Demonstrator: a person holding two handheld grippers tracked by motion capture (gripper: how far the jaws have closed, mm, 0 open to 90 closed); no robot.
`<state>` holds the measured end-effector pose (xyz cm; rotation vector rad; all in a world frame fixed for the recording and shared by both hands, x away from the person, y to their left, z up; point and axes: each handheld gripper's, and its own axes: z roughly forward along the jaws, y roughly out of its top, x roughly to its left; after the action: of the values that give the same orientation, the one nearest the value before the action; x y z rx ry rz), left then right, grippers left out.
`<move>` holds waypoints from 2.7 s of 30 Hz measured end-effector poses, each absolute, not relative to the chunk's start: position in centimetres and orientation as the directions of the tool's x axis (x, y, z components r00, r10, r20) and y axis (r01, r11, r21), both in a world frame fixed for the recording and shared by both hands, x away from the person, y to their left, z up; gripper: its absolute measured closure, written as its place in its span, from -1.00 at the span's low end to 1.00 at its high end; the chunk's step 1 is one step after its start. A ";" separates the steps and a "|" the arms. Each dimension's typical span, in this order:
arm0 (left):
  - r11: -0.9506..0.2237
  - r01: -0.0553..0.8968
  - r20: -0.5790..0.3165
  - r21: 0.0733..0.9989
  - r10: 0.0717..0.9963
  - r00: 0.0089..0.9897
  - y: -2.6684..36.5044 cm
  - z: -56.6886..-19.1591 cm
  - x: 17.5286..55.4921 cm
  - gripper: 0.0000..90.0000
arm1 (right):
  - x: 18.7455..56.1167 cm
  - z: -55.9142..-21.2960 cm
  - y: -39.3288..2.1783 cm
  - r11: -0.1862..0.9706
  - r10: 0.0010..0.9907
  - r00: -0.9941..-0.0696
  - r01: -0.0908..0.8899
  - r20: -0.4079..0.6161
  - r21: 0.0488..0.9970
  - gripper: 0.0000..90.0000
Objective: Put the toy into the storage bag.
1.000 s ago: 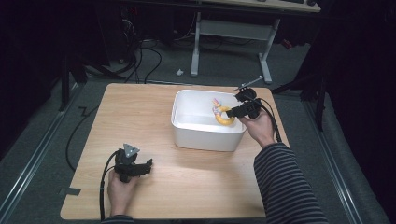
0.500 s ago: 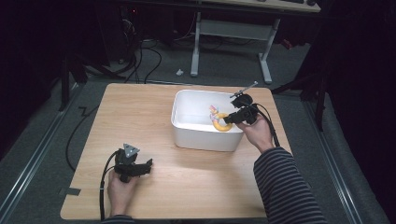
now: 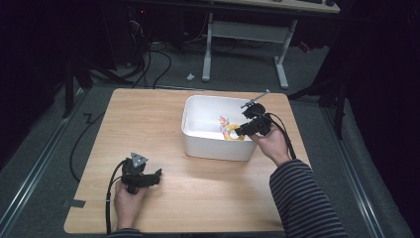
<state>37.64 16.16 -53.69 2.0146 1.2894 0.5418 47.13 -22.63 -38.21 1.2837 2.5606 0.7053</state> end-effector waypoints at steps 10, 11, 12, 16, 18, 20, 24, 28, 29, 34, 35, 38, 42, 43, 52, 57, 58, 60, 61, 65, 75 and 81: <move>-0.282 0.625 -0.014 0.728 0.905 0.425 16.2 -53.7 37.6 -0.65 | 46.5 -37.4 -23.5 0.461 0.800 -0.596 0.685 0.069 0.564 0.11; -0.283 0.625 -0.013 0.728 0.905 0.425 16.2 -53.7 37.6 -0.65 | 46.4 -37.3 -23.6 0.459 0.801 -0.595 0.679 0.063 0.572 0.11; -0.283 0.625 -0.014 0.728 0.905 0.425 16.2 -53.7 37.6 -0.65 | 46.3 -37.1 -23.8 0.457 0.803 -0.594 0.676 0.060 0.578 0.10; -0.283 0.625 -0.013 0.728 0.905 0.425 16.2 -53.7 37.6 -0.65 | 45.8 -36.5 -24.6 0.438 0.809 -0.585 0.662 0.054 0.608 0.09; -0.283 0.625 -0.014 0.728 0.905 0.425 16.2 -53.7 37.6 -0.65 | 45.5 -36.3 -25.0 0.427 0.814 -0.578 0.658 0.053 0.620 0.08; -0.283 0.625 -0.013 0.728 0.905 0.425 16.2 -53.7 37.6 -0.65 | 45.2 -36.0 -25.5 0.418 0.820 -0.571 0.653 0.048 0.632 0.07; -0.282 0.625 -0.014 0.728 0.905 0.425 16.2 -53.7 37.6 -0.65 | 44.8 -35.7 -26.0 0.406 0.824 -0.564 0.645 0.045 0.648 0.07; -0.283 0.625 -0.014 0.728 0.905 0.425 16.2 -53.7 37.6 -0.65 | 44.3 -35.3 -26.6 0.396 0.828 -0.559 0.638 0.043 0.661 0.07; -0.283 0.625 -0.014 0.728 0.905 0.425 16.2 -53.7 37.6 -0.65 | 44.2 -35.2 -26.8 0.393 0.829 -0.558 0.636 0.043 0.664 0.06; -0.283 0.625 -0.014 0.728 0.905 0.425 16.2 -53.7 37.6 -0.65 | 43.5 -34.7 -27.8 0.375 0.833 -0.551 0.626 0.047 0.684 0.05; -0.283 0.625 -0.013 0.728 0.905 0.425 16.2 -53.7 37.6 -0.65 | 43.2 -34.6 -28.1 0.370 0.835 -0.548 0.624 0.049 0.689 0.05; -0.282 0.625 -0.014 0.728 0.905 0.425 16.2 -53.7 37.6 -0.65 | 42.7 -34.4 -28.7 0.365 0.836 -0.547 0.615 0.045 0.699 0.05; -0.283 0.625 -0.014 0.728 0.905 0.425 16.2 -53.7 37.6 -0.65 | 42.0 -34.2 -29.5 0.355 0.840 -0.541 0.609 0.043 0.709 0.05; -0.282 0.624 -0.014 0.728 0.905 0.425 16.2 -53.7 37.6 -0.65 | 41.9 -34.2 -29.8 0.357 0.840 -0.541 0.606 0.039 0.711 0.04; -0.283 0.625 -0.013 0.728 0.905 0.425 16.2 -53.7 37.6 -0.65 | 40.5 -34.6 -31.6 0.336 0.853 -0.520 0.613 0.045 0.715 0.04; -0.283 0.624 -0.013 0.728 0.905 0.425 16.2 -53.7 37.6 -0.65 | 39.5 -35.1 -32.7 0.312 0.858 -0.510 0.613 0.063 0.726 0.03; -0.283 0.625 -0.014 0.728 0.905 0.425 16.2 -53.7 37.6 -0.65 | 39.3 -35.2 -32.8 0.310 0.858 -0.510 0.616 0.067 0.724 0.02; -0.283 0.625 -0.013 0.728 0.905 0.425 16.2 -53.7 37.6 -0.65 | 38.9 -35.5 -33.2 0.305 0.862 -0.504 0.615 0.064 0.727 0.02; -0.283 0.625 -0.013 0.728 0.905 0.425 16.2 -53.7 37.6 -0.65 | 38.7 -35.6 -33.4 0.301 0.862 -0.502 0.617 0.069 0.727 0.02; -0.282 0.625 -0.014 0.728 0.905 0.425 16.2 -53.7 37.6 -0.65 | 37.9 -36.1 -33.9 0.299 0.871 -0.488 0.623 0.060 0.723 0.01; -0.283 0.625 -0.014 0.728 0.905 0.425 16.2 -53.7 37.6 -0.65 | 35.8 -36.4 -34.7 0.302 0.878 -0.477 0.608 0.034 0.734 0.00; -0.282 0.625 -0.014 0.728 0.905 0.425 16.2 -53.7 37.6 -0.65 | 34.6 -36.7 -34.4 0.303 0.872 -0.488 0.590 0.032 0.748 0.01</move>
<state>37.64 16.16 -53.70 2.0149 1.2881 0.5400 34.61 -34.39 -36.72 1.3077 2.1956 1.0128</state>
